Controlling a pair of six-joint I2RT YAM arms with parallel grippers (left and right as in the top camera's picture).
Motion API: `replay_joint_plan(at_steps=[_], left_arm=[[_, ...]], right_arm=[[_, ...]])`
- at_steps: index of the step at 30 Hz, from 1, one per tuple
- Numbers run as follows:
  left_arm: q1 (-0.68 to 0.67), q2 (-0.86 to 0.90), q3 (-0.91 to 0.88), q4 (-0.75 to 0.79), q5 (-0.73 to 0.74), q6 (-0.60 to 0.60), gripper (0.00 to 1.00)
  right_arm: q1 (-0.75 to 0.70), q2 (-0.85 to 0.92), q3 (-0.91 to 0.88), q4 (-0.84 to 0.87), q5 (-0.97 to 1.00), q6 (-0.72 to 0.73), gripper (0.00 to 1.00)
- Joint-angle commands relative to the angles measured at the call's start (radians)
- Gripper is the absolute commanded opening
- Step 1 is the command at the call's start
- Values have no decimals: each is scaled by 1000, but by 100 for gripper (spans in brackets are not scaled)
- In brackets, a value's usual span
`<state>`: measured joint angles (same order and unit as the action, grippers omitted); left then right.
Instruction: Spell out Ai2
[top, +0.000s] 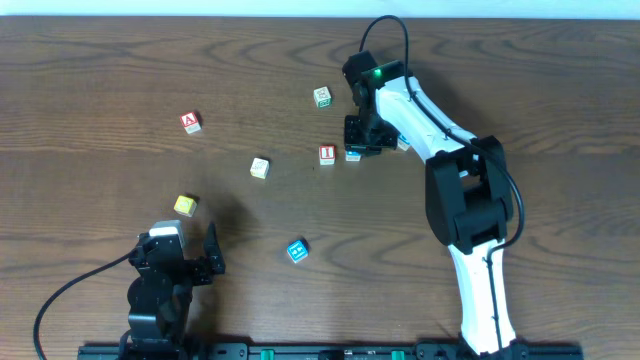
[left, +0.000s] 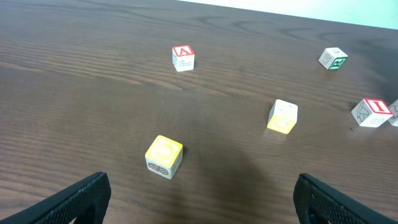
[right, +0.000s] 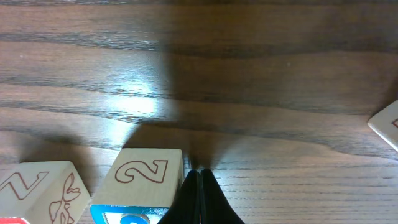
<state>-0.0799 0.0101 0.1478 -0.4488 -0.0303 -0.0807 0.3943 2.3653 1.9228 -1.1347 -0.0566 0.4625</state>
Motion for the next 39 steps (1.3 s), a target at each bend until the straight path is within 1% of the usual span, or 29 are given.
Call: replay_joint_plan(at_steps=[1,23,27,32,37,39], left_arm=[[3,-6,-19,-3,-9,7,95],[3,-6,-19,-3,-9,7,95],[3,-6,-19,-3,-9,6,95],[3,-6,-19,-3,-9,6,95],[3,-6,-19,-3,-9,6,95],[3,-6,-19,-3,-9,7,95]], right_arm=[[13,4,-2,2,-12,-8,1],[43,4,-2,20,-18,-30,1],[43,4,-2,21,35,-25,1],[21,3,4,19,84,16,2],[-23,-26,90,-51,129,42,1],[-43,-73,135,-79,145,35,2]])
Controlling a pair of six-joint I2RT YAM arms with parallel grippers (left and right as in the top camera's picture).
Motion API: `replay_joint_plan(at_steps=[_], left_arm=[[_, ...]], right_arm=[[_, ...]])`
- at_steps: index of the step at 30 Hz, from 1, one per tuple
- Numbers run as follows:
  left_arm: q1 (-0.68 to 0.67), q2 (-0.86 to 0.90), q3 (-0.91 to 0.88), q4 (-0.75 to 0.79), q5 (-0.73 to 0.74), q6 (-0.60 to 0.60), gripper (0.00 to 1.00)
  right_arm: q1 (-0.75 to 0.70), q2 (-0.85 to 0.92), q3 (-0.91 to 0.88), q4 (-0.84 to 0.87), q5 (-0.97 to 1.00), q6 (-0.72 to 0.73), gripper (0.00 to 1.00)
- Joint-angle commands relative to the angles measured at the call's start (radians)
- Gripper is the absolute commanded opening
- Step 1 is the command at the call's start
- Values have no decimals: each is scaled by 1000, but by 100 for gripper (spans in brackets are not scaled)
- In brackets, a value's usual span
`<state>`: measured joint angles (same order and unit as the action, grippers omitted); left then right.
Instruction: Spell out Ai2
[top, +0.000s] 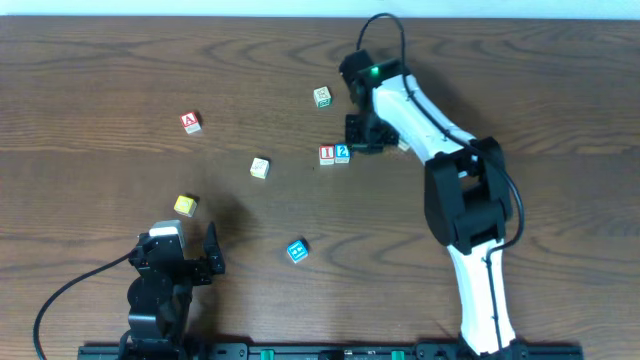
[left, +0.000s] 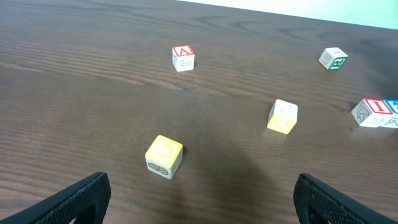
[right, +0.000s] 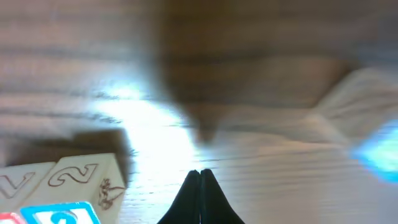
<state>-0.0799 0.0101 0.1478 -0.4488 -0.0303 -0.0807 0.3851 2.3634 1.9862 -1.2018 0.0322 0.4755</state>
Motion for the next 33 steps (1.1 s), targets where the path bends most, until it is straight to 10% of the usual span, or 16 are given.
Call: replay_joint_plan(at_steps=[1,23,33], left_arm=[[3,-6,-19,-3,-9,7,95],[3,-6,-19,-3,-9,7,95],[3,-6,-19,-3,-9,6,96]], right_arm=[[-41,-96,85,-18,62,12,2],[-67,-957,77,-383,183,-61,2],[-30,-1592,-664,-150,223,-3,13]])
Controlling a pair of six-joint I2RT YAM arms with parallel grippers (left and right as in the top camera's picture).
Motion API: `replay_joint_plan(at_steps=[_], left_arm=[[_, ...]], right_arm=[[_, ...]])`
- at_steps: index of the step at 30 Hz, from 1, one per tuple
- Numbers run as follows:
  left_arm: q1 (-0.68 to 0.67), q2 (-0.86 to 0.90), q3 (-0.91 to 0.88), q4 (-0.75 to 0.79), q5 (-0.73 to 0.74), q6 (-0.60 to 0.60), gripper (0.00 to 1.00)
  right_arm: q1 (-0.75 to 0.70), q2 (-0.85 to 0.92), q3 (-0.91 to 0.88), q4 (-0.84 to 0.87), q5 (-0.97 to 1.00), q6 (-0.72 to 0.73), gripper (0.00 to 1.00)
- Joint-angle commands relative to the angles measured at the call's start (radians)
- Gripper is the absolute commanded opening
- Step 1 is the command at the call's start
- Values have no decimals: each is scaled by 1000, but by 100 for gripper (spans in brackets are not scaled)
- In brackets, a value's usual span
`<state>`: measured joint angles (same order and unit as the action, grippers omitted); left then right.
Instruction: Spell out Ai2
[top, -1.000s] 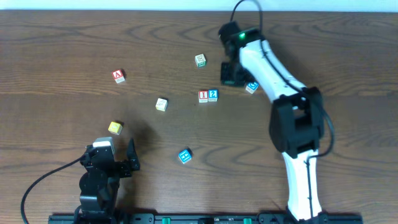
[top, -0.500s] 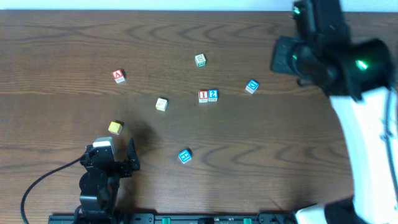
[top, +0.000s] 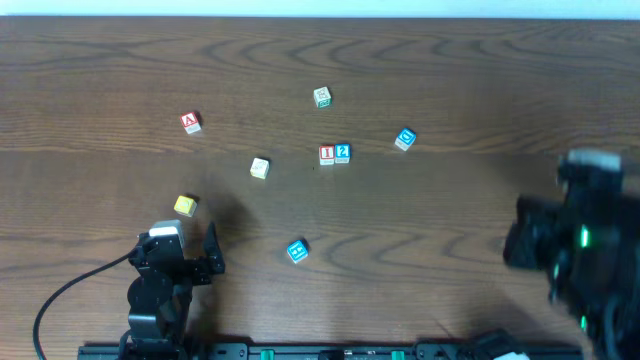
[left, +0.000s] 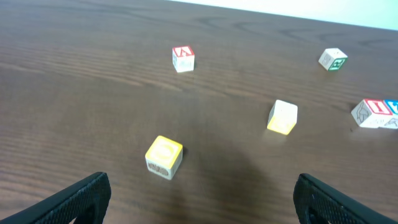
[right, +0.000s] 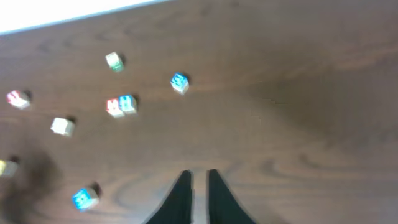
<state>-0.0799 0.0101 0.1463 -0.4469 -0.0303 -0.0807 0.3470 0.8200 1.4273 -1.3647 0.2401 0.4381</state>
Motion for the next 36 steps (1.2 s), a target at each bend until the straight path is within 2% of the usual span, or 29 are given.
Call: replay_joint_plan(at_steps=[1,4,5,6,7,8,9,10,14,25,31,34,36], left_arm=[[3,-6,-18,-5,-9,7,95],[3,-6,-18,-5,-9,7,95],[3,-6,-18,-5,-9,7,95],[3,-6,-18,-5,-9,6,95],[3,-6,-18,-5,-9,7,95],[3,-6,-18,-5,-9,6,95],[3,-6,-18,-5,-9,7,95],[3,-6,-18,-5,-9,6,95],[3,-6,-18,-5,-9,7,95],[3,-6,-18,1,-19,3,95],[3,-6,-18,4,-2,-140,95],[3,-6,-18,2,19,-259,95],[3,-6,-18,4,31,-283,95]], right_arm=[[8,-100,-199,19,15,67,14],[8,-164,-397,35,14,155,10],[8,-169,-442,48,14,178,14],[8,-168,-492,78,11,212,22],[8,-164,-522,110,1,226,45],[8,-160,-554,151,-19,228,74],[8,-156,-575,180,-37,228,83],[8,-151,-589,206,-47,228,99],[8,-133,-599,269,-46,228,99],[8,-133,-599,272,-46,227,99],[8,-133,-599,272,-46,227,99],[8,-132,-599,272,-46,227,99],[8,-133,-599,272,-46,227,99]])
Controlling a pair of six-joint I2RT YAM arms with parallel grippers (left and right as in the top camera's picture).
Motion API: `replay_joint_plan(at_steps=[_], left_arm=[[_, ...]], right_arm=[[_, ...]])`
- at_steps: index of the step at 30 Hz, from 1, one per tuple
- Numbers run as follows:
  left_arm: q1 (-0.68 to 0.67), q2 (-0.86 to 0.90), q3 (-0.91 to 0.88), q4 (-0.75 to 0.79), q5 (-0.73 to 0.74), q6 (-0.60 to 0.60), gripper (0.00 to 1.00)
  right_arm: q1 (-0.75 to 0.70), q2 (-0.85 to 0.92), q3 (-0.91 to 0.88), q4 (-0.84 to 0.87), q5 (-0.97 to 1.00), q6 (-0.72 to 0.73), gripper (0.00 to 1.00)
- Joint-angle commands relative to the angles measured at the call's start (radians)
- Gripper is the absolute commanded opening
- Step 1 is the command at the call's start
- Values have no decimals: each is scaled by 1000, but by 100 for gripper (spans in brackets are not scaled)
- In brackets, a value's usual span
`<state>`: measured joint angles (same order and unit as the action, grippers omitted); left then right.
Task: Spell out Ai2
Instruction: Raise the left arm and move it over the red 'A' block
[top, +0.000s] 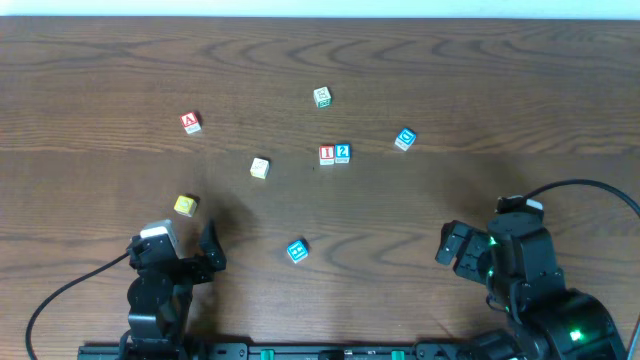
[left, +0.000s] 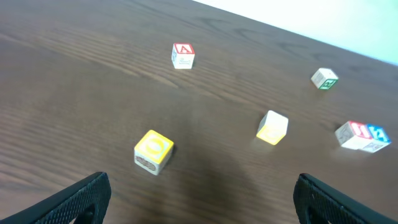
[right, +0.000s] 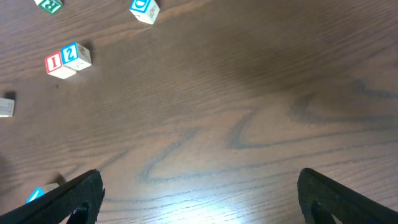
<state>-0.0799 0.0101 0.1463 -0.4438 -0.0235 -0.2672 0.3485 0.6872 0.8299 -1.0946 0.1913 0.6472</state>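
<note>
The red I block (top: 326, 154) and the blue 2 block (top: 343, 152) stand side by side, touching, at mid-table, the 2 on the right; both also show as I (right: 55, 64) and 2 (right: 76, 55). The red A block (top: 190, 122) stands alone far to their left, also seen in the left wrist view (left: 183, 55). My left gripper (left: 199, 199) is open at the front left, holding nothing. My right gripper (right: 199, 196) is open at the front right, well away from the blocks.
Other loose blocks: a green one (top: 322, 96) at the back, a blue one (top: 405, 138) right of the 2, a pale yellow one (top: 260, 167), a yellow one (top: 185, 205) near my left gripper, and a blue one (top: 297, 250) at the front.
My right arm was a blur at the table's right edge with its jaws nearly shut; now it rests at the front right, jaws wide open. The left wrist view has shifted slightly. No block moved.
My right gripper was shut, low beside the 2 block, which stood a little right of the I. Then the 2 was touching the I and the gripper was just behind it. After that the arm was off at the right, and now it rests open at the front.
</note>
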Motion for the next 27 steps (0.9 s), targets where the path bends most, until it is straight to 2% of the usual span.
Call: replay_joint_plan(at_steps=[1,9,13,16,18,22,27], left_arm=[[3,-6,-18,0,24,-97,95],[1,-5,14,85,202,-69,96],[1,30,90,48,6,-27,96],[1,109,128,65,-76,-27,96],[1,207,162,91,-85,-24,96],[1,518,290,135,-85,24,96],[2,869,526,130,-137,27,96]], right_arm=[[6,0,-2,2,3,18,99],[6,0,-2,2,3,18,99],[6,0,-2,2,3,18,99],[6,0,-2,2,3,18,99],[6,0,-2,2,3,18,99],[6,0,-2,2,3,18,99],[6,0,-2,2,3,18,99]])
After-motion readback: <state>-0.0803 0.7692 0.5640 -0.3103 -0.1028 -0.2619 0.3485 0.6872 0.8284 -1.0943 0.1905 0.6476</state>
